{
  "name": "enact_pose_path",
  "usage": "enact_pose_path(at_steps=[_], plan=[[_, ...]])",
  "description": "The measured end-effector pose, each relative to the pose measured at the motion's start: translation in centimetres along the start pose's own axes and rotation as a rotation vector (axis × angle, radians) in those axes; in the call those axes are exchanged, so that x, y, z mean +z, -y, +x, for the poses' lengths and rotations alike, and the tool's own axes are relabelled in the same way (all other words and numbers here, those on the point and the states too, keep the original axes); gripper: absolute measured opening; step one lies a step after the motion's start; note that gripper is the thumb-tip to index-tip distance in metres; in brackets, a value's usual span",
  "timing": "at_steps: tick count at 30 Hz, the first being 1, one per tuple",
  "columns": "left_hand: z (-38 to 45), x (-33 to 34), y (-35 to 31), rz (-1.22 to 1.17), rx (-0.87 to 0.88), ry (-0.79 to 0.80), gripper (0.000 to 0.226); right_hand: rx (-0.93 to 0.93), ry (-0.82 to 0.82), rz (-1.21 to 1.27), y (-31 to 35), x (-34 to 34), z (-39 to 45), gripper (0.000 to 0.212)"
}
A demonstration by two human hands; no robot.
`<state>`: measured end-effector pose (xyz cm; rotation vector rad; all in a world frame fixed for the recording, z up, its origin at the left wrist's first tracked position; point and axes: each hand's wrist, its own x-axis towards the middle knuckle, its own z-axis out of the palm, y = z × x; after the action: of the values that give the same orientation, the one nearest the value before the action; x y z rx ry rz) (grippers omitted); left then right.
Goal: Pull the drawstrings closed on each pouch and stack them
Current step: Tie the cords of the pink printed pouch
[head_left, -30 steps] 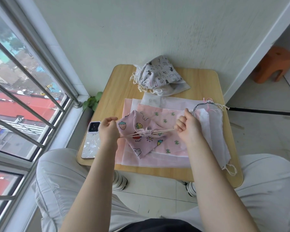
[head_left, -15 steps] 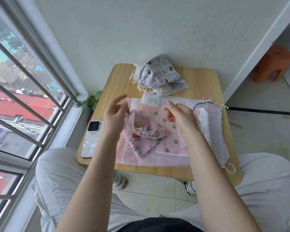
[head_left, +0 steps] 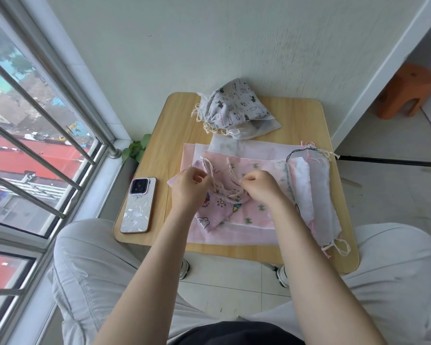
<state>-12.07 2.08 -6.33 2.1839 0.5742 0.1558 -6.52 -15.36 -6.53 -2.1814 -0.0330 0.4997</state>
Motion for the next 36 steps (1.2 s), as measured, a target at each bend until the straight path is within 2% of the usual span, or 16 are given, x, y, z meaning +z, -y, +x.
enact_pose_path(at_steps=[2, 4, 7, 11, 15, 18, 21, 24, 27, 29, 32, 34, 36], plan=[[-0.1, 0.4, -0.5, 0.010, 0.020, -0.035, 0.007, 0.000, 0.031, -0.015, 0.0, 0.2, 0.0, 0.037], [-0.1, 0.6, -0.6, 0.047, 0.034, -0.012, 0.005, 0.001, 0.030, -0.078, 0.0, 0.3, 0.2, 0.034], [-0.3, 0.6, -0.1, 0.183, 0.017, 0.011, 0.017, 0.046, -0.013, -0.235, 0.0, 0.5, 0.2, 0.043], [-0.3, 1.0, 0.8, 0.282, -0.062, 0.042, 0.028, 0.141, 0.076, -0.406, 0.3, 1.2, -0.2, 0.041], [-0.2, 1.0, 0.6, 0.241, -0.141, 0.035, 0.023, 0.147, 0.120, -0.430, 0.8, 2.4, -0.4, 0.035], [-0.2, 0.9, 0.4, 0.241, -0.189, 0.062, 0.024, 0.135, 0.139, -0.378, 0.9, 2.8, -0.3, 0.015], [0.0, 0.7, 0.4, 0.284, -0.216, 0.137, 0.037, 0.091, 0.162, -0.292, 1.0, 2.7, -0.3, 0.016], [0.2, 0.3, 0.3, 0.284, -0.222, 0.186, 0.035, 0.053, 0.151, -0.236, 0.8, 2.5, -0.2, 0.021], [0.1, 0.1, 0.0, 0.168, -0.117, 0.143, 0.040, 0.048, 0.124, -0.229, 0.5, 2.4, 0.1, 0.024], [-0.1, 0.0, -0.6, 0.098, 0.034, 0.100, 0.041, 0.040, 0.112, -0.221, 0.4, 2.5, 0.2, 0.028], [-0.5, 0.2, -1.6, 0.063, 0.255, 0.155, 0.040, 0.020, 0.107, -0.238, 0.6, 2.8, 0.3, 0.031], [-0.6, 0.5, -1.9, 0.034, 0.290, 0.220, 0.037, 0.009, 0.105, -0.260, 0.7, 2.8, 0.3, 0.031], [-0.6, 0.9, -1.6, 0.007, 0.242, 0.263, 0.034, -0.005, 0.070, -0.238, 0.7, 2.3, 0.1, 0.035]])
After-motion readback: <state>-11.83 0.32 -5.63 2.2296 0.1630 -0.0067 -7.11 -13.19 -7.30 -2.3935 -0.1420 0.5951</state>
